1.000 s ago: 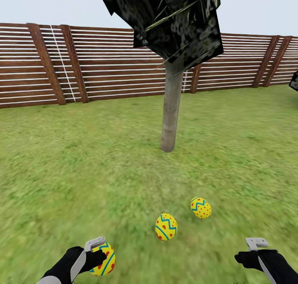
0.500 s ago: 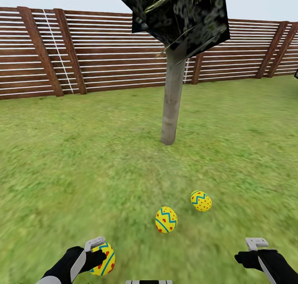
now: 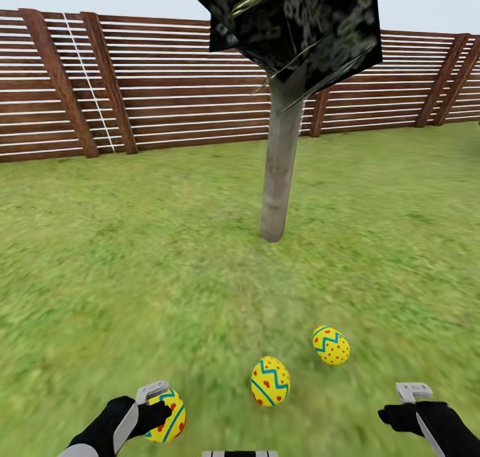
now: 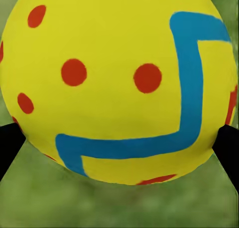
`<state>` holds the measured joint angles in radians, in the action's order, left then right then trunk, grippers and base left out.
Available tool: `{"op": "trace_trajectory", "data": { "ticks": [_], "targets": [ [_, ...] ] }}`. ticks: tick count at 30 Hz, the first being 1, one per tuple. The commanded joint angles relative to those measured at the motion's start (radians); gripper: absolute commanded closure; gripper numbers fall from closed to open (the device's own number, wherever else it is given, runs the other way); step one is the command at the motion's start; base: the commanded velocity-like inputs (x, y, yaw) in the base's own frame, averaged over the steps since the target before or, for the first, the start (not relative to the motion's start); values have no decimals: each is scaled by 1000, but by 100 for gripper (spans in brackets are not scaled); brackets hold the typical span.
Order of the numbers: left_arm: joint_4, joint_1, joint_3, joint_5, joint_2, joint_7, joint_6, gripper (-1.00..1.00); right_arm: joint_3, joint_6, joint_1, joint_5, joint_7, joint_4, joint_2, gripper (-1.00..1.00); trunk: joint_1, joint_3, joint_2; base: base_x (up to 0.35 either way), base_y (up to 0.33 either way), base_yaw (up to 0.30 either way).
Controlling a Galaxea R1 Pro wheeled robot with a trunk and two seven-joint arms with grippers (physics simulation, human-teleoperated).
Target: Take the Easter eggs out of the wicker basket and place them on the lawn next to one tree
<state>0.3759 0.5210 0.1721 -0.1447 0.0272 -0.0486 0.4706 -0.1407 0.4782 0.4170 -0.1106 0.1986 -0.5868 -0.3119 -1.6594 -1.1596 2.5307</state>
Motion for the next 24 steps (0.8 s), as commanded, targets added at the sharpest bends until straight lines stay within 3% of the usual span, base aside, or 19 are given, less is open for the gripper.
{"op": "trace_trajectory", "data": {
  "ticks": [1,10,19,24],
  "targets": [
    [1,0,5,-4,0,-2,6,100,-5,5,0,-11,9,-2,1,-100,0,-1,0,293,0,0],
    [20,0,13,-5,68,-2,5,100,-5,5,0,-11,9,-2,1,-100,0,-1,0,96,0,0],
    [18,0,13,-6,66,0,-44,100,-5,5,0,-11,9,-2,1,-100,0,-1,0,0,0,0],
    [18,0,12,-6,63,1,-43,100,-5,5,0,-11,8,-2,1,-100,-3,-20,1,0,0,0]
  ]
}}
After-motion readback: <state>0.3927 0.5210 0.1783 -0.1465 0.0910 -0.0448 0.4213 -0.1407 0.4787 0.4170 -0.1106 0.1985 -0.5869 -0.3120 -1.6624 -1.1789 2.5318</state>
